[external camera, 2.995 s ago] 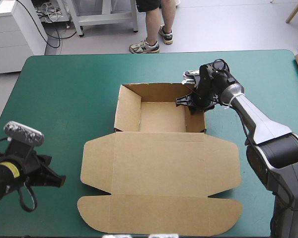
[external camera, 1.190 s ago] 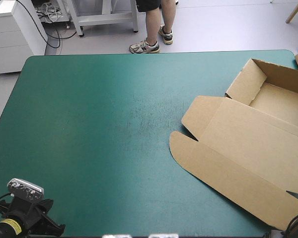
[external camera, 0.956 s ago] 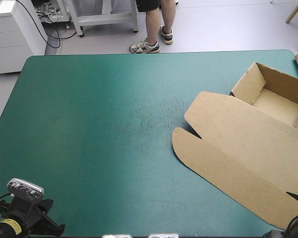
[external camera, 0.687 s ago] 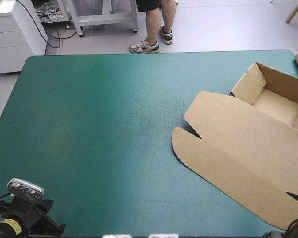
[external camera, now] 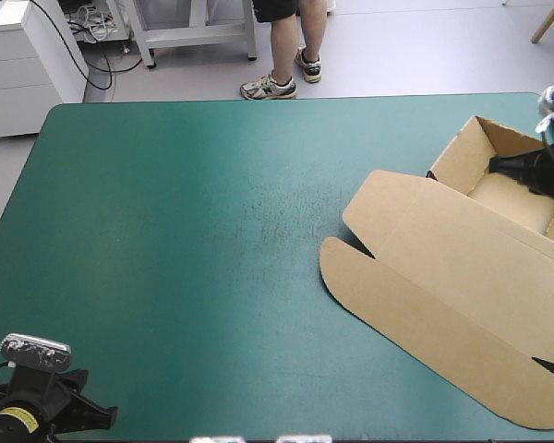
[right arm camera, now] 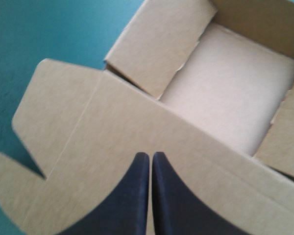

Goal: Fold the box

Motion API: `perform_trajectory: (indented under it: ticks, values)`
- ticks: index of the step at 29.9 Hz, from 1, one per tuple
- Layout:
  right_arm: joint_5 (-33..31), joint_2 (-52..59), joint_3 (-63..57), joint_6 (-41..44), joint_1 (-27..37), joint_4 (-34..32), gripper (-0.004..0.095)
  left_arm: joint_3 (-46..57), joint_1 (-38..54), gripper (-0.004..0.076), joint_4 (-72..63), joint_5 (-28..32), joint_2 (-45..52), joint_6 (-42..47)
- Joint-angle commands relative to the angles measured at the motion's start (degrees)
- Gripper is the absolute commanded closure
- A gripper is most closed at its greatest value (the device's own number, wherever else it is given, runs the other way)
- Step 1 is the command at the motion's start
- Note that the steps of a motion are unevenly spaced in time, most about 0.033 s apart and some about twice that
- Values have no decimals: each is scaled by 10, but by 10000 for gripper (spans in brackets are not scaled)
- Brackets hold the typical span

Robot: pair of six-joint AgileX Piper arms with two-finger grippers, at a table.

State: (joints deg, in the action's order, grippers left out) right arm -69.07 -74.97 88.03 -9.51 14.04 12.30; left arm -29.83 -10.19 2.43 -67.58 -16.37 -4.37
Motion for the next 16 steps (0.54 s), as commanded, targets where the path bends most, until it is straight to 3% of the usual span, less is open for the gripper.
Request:
perform_trajectory:
  ticks: [1,7,16]
  values:
    - [20,75,-49,-6,-53,1,910,-13,21,731,-3,29,-7,3]
    - [22,182,-197,-8,-137,2,910,-13,26,731,-3,29,-7,3]
    - [35,326,-422,-40,-150,6,910,-13,26,731,-3,29,-7,-3]
